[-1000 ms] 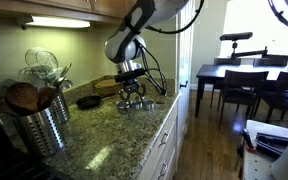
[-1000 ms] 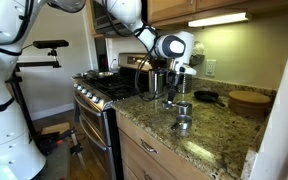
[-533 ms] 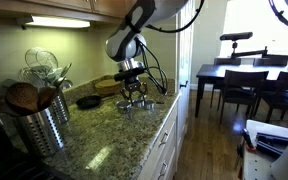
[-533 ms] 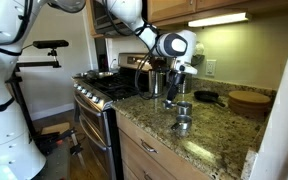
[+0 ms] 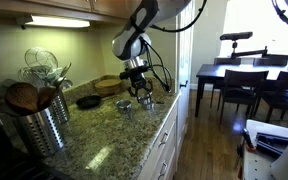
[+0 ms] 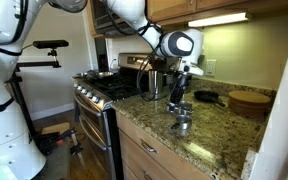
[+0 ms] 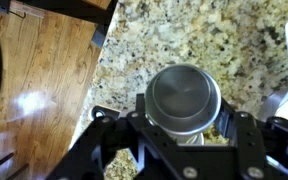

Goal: Put the small pot inside the medium pot and put both pots inside the large pot

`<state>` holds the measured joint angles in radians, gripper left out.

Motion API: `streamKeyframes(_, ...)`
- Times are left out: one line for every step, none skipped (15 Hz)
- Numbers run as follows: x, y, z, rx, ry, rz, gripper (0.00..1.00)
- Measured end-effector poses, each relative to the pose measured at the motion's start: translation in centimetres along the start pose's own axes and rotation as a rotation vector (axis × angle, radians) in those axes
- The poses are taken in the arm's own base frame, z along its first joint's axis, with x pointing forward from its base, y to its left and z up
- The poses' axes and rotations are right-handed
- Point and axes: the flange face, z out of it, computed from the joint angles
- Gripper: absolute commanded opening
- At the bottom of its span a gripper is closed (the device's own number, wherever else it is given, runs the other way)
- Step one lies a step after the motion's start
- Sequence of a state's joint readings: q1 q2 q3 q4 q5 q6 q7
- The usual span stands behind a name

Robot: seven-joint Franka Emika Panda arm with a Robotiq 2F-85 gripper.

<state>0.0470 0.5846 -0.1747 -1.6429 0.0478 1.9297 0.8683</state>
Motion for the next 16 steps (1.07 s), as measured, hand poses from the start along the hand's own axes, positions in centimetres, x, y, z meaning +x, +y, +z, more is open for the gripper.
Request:
streamKeyframes(0.4,0.3,0.0,-0.002,0.002,0.012,0.40)
streamKeyframes(0.8,0.6,0.1,-0.004,0.003,0.022,0.40)
streamKeyframes(1.1,0.9,0.2,-0.007,0.004,0.031,0.40)
streamKeyframes(1.4,1.1,0.2,-0.009,0.005,0.036,0.40)
streamKeyframes(1.6,1.2,0.3,-0.013,0.007,0.040,0.40)
streamKeyframes(1.7,1.3,0.4,-0.016,0.009,0.042,0.40)
streamKeyframes(1.8,1.4,0.5,-0.019,0.010,0.044,0.40)
streamKeyframes(1.9,1.5,0.6,-0.023,0.011,0.046,0.40)
streamKeyframes(2.0,1.5,0.8,-0.026,0.012,0.048,0.40)
streamKeyframes(2.2,1.6,0.9,-0.030,0.013,0.050,0.40)
streamKeyframes(2.3,1.6,1.1,-0.033,0.015,0.052,0.40)
streamKeyframes(2.5,1.6,1.2,-0.036,0.016,0.054,0.40)
streamKeyframes(2.8,1.5,1.4,-0.039,0.018,0.056,0.40)
streamKeyframes(3.0,1.5,1.6,-0.041,0.019,0.059,0.40)
streamKeyframes(3.3,1.4,1.7,-0.042,0.020,0.062,0.40)
streamKeyframes(3.6,1.4,1.9,-0.043,0.022,0.065,0.40)
